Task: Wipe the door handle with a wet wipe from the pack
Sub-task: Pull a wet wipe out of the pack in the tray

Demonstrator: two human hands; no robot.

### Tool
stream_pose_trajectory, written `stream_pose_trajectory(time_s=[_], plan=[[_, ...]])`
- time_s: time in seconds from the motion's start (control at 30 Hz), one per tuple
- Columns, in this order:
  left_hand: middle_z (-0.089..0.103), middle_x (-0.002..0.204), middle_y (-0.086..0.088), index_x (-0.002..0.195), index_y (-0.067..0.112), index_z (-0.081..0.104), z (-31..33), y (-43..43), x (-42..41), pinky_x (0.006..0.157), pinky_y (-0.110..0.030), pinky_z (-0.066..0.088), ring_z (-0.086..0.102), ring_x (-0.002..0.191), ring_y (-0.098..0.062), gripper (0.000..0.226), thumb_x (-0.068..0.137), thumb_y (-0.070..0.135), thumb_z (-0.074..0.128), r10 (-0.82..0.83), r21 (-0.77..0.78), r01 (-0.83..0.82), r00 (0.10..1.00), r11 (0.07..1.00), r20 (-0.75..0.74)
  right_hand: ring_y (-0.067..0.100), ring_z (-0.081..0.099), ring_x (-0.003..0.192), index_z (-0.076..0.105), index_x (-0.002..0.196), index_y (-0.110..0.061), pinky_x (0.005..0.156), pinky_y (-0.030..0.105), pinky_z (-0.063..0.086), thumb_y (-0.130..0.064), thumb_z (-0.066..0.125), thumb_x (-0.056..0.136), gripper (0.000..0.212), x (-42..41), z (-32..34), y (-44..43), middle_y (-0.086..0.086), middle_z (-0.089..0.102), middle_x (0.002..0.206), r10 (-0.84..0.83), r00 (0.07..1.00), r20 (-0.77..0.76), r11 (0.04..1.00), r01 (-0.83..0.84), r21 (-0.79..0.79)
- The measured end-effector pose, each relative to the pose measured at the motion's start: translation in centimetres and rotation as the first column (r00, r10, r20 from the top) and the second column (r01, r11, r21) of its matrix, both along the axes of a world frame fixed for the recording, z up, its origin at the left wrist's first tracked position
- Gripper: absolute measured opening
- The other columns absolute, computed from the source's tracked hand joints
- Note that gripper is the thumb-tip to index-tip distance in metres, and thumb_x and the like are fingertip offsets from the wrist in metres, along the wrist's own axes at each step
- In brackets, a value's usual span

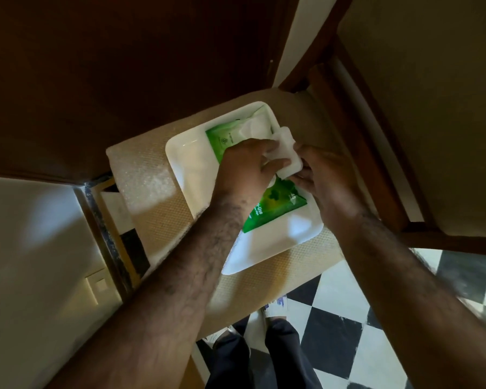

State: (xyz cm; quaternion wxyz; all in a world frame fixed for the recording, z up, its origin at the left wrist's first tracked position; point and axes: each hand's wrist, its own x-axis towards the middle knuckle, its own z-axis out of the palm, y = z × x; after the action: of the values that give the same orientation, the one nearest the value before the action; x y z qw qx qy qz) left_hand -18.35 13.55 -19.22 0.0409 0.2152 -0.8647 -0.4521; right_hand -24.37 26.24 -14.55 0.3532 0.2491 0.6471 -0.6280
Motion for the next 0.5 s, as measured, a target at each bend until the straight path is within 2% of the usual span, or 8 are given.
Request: stream_pose_trajectory(time_s=[0.1,0.17,0.2,0.27,0.33,0.4,0.43,0.5], plan=[[0.080,0.107,-0.009,0.111,0.006,0.079,-0.3,0.6,-0.4,0.081,-0.037,0.064,0.074,0.085,-0.020,0.037,0.081,0.026,0.085,0.083,0.060,-0.084,0.996,0.995,0.016,0.001,0.077,0.063,0.073,0.085,-0.021,0.062,0.013,0.064,-0.017,0.060,0.108,0.027,0.0,-0.3,0.1,-0.006,0.079,0.073,-0.005,1.000,0.003,1.000,0.005,-0.018],[0.080,0.104,-0.009,0.107,0.005,0.080,-0.3,0.8,-0.5,0.081,-0.036,0.064,0.074,0.084,-0.019,0.032,0.080,0.021,0.086,0.133,0.109,-0.135,0.991,0.985,0.023,0.004,0.076,0.070,0.073,0.086,-0.021,0.064,0.014,0.063,-0.016,0.060,0.108,0.026,0.0,-0.4,0.0,-0.002,0.078,0.082,-0.003,1.000,-0.003,1.000,0.003,-0.027],[0.080,0.102,-0.009,0.105,0.005,0.080,-0.2,1.0,-0.6,0.081,-0.032,0.063,0.074,0.082,-0.016,0.027,0.081,0.018,0.085,0.146,0.126,-0.147,0.989,0.981,0.019,0.006,0.075,0.075,0.073,0.087,-0.021,0.065,0.014,0.063,-0.017,0.060,0.108,0.025,0.0,-0.5,0.0,0.001,0.078,0.087,0.009,1.000,-0.014,1.000,-0.009,-0.020],[0.081,0.098,-0.008,0.102,0.004,0.082,0.1,1.2,-0.6,0.076,-0.014,0.058,0.070,0.077,-0.008,0.020,0.084,0.012,0.083,0.156,0.102,-0.155,0.988,0.983,-0.004,0.010,0.075,0.080,0.074,0.088,-0.021,0.067,0.016,0.063,-0.017,0.061,0.108,0.024,0.1,-0.6,0.0,0.007,0.080,0.097,0.041,0.998,-0.050,0.999,-0.041,0.001],[0.080,0.092,-0.004,0.101,0.004,0.082,0.5,1.3,-0.3,0.070,-0.002,0.050,0.066,0.069,-0.002,0.017,0.086,0.011,0.081,0.197,0.131,-0.198,0.980,0.971,0.016,0.017,0.078,0.087,0.078,0.092,-0.016,0.075,0.021,0.066,-0.018,0.063,0.106,0.021,0.3,-0.8,-0.1,0.016,0.081,0.108,0.070,0.993,-0.093,0.997,-0.066,0.037],[0.079,0.086,0.001,0.101,0.007,0.083,0.5,0.9,0.4,0.072,-0.006,0.053,0.068,0.069,0.003,0.018,0.085,0.014,0.082,0.283,0.244,-0.295,0.956,0.924,0.083,0.027,0.080,0.100,0.083,0.100,-0.014,0.092,0.039,0.067,-0.023,0.067,0.103,0.018,0.8,-1.4,0.0,0.017,0.083,0.109,0.141,0.972,-0.187,0.986,-0.122,0.112],[0.079,0.084,0.002,0.100,0.010,0.083,0.5,0.5,1.0,0.076,-0.014,0.057,0.071,0.072,-0.002,0.019,0.082,0.017,0.083,0.338,0.317,-0.355,0.935,0.880,0.107,0.029,0.080,0.103,0.084,0.104,-0.015,0.096,0.047,0.065,-0.025,0.068,0.101,0.019,1.1,-1.6,0.0,0.014,0.083,0.107,0.209,0.945,-0.253,0.971,-0.170,0.167],[0.081,0.083,-0.001,0.095,0.016,0.083,0.6,-0.6,2.5,0.083,-0.031,0.063,0.076,0.078,-0.016,0.017,0.078,0.020,0.083,0.459,0.470,-0.470,0.876,0.747,0.146,0.022,0.079,0.103,0.083,0.117,-0.017,0.097,0.045,0.064,-0.024,0.067,0.101,0.024,1.7,-1.7,-0.3,0.006,0.083,0.109,0.341,0.863,-0.372,0.931,-0.256,0.259]])
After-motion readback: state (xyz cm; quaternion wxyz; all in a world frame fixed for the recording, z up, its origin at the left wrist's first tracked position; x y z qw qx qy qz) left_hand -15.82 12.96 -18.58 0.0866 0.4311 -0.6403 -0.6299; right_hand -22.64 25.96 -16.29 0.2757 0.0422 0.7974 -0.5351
